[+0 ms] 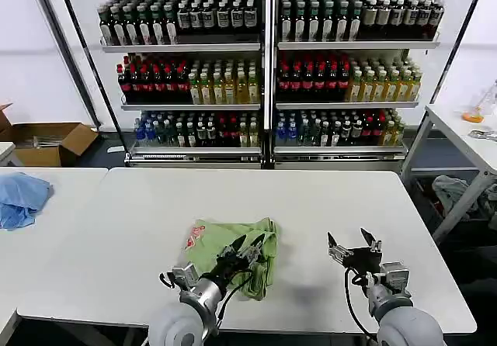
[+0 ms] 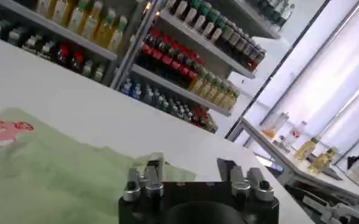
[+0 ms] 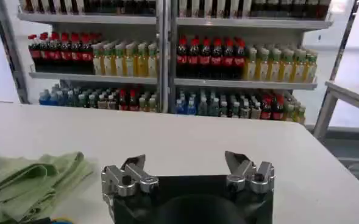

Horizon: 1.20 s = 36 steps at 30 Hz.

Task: Fold and organize the clothes.

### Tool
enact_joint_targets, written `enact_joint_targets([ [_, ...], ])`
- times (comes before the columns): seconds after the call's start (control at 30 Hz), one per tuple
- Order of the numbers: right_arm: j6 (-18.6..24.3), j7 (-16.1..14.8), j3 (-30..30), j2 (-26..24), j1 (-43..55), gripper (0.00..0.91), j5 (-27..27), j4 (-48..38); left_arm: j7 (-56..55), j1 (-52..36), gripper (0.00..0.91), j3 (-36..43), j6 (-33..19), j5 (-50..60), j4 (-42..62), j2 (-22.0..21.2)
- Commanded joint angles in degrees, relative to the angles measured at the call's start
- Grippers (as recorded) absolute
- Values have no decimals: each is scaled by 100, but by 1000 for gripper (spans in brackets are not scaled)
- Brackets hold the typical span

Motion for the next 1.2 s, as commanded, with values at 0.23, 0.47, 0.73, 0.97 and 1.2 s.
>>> enact_joint_targets([
  [0.23, 32, -14, -52, -2, 115, 907, 13, -137, -103, 345, 907, -1680, -218, 1075, 643, 889],
  [0.47, 8, -5, -142, 15, 233, 907, 10, -206, -69, 169, 907, -1559, 105, 898, 1093, 917],
  [0.73, 5, -3, -61, -28, 198, 907, 29, -203, 430, 187, 907, -1277, 636, 457, 1052, 758],
  [0.97, 6, 0, 5, -59, 158, 907, 46, -169, 509, 136, 816, -1118, 632, 419, 1106, 671],
  [1.2, 8, 8, 10, -43, 109, 907, 43, -142, 513, 81, 20, -1193, 494, -86, 1240, 581],
])
